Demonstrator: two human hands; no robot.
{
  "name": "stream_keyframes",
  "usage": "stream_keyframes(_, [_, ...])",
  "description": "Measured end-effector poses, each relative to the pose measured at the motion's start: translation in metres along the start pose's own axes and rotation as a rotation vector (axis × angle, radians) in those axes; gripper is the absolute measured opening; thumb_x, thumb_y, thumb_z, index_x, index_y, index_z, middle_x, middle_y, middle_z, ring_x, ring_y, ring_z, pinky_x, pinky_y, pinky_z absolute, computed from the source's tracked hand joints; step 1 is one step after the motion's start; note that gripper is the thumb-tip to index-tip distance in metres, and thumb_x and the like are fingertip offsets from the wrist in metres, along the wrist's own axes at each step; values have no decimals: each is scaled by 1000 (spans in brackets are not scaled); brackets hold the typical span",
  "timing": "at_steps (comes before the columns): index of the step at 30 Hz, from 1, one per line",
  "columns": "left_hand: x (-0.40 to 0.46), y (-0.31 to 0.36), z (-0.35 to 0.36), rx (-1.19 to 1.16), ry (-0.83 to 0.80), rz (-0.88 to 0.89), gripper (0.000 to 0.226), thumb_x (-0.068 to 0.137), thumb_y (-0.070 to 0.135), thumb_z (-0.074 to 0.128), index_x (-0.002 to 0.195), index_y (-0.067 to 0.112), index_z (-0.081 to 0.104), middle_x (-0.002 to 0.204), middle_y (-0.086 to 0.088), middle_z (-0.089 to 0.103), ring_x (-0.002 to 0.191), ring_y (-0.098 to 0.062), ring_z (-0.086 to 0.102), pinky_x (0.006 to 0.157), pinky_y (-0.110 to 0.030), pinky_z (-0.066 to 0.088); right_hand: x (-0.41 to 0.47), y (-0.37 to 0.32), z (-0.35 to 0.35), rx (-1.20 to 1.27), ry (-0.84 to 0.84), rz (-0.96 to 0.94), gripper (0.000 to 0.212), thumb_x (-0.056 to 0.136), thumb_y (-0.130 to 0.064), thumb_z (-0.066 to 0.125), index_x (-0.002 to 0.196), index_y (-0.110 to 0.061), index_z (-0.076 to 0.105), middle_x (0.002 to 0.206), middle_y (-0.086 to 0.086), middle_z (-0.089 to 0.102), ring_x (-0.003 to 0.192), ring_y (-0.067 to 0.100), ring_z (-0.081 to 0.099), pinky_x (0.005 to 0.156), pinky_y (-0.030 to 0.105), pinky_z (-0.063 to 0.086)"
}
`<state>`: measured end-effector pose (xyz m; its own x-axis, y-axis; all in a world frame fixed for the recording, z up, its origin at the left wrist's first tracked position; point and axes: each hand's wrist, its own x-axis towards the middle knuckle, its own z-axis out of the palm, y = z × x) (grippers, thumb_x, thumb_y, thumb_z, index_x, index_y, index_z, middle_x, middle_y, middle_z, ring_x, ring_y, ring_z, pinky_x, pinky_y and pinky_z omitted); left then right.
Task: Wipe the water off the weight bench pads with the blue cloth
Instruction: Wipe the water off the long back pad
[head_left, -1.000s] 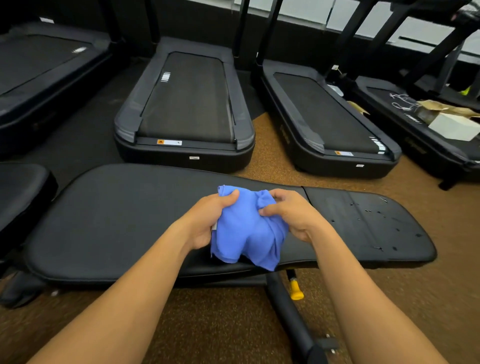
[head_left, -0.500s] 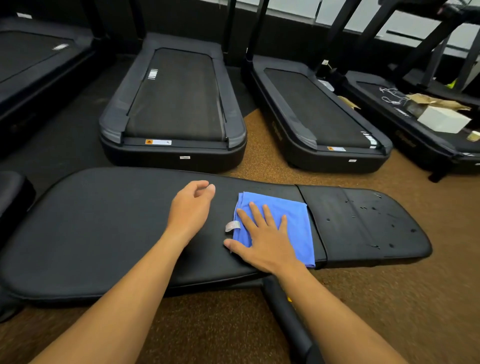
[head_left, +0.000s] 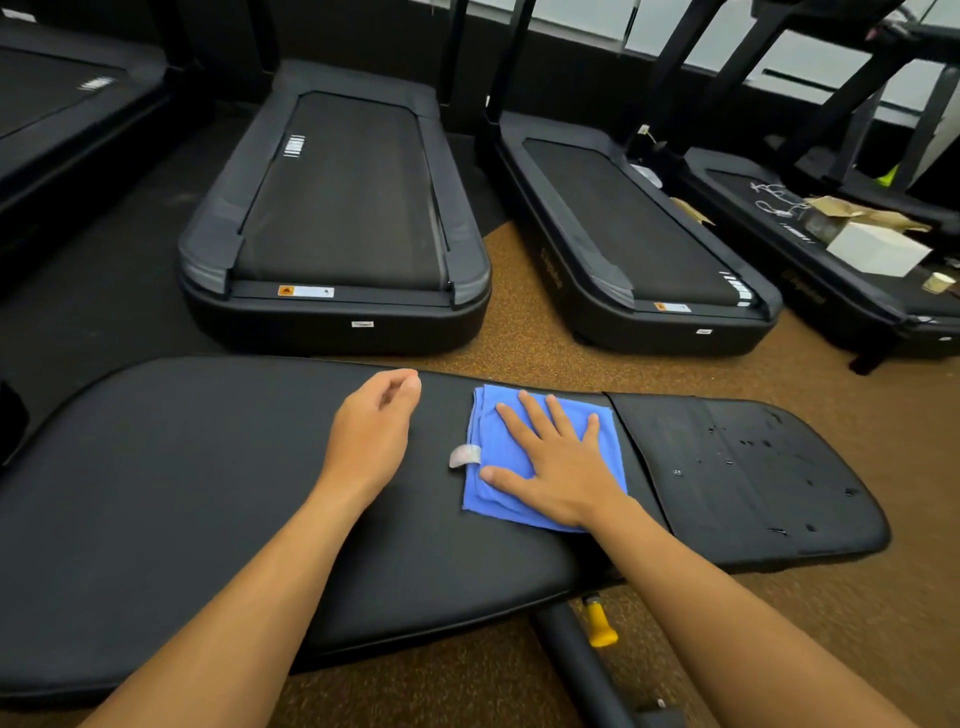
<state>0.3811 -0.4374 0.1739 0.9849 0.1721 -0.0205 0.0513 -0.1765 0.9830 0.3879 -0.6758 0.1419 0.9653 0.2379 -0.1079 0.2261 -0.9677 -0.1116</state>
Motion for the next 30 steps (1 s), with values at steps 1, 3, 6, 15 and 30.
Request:
stream_keyframes(1, [3, 0, 1, -5, -5, 1, 20, 100, 41, 52, 112, 36, 68, 108, 16, 70, 105, -5, 65, 97, -43, 53, 12, -3, -2, 3, 6, 31, 92, 78, -91, 19, 157, -48, 0, 169, -12, -8, 156, 23, -12, 115, 70, -7])
stream_keyframes(3, [7, -1, 0, -15, -11, 11, 20, 98, 42, 52, 109, 38, 68, 108, 16, 71, 106, -6, 65, 98, -44, 52, 39, -13, -3, 25, 2, 98, 89, 81, -90, 21, 157, -48, 3, 170, -9, -2, 156, 27, -7, 113, 73, -5])
stream_keyframes(6, [10, -3, -6, -32, -10, 25, 22, 94, 45, 52, 105, 37, 70, 107, 13, 73, 106, -8, 66, 98, -47, 52, 73, -44, -3, 52, 1, 130, 91, 80, -90, 20, 158, -45, 10, 169, -4, 10, 155, 32, 4, 111, 75, -2])
stream_keyframes(15, [16, 8, 2, -122, 20, 40, 25, 84, 52, 53, 96, 39, 70, 103, 11, 75, 105, -11, 69, 99, -47, 52, 29, -132, 16, 75, 12, -265, 87, 81, -77, 19, 158, -37, 21, 169, -7, 7, 155, 28, -11, 112, 71, -15])
stream_keyframes(30, [20, 14, 12, -119, -117, -23, 38, 92, 58, 37, 108, 42, 68, 111, 16, 71, 110, -2, 64, 102, -39, 49, 70, 42, -26, 59, 33, 268, 77, 77, -89, 24, 110, -32, 64, 123, -1, 66, 123, 25, 56, 105, 50, 32])
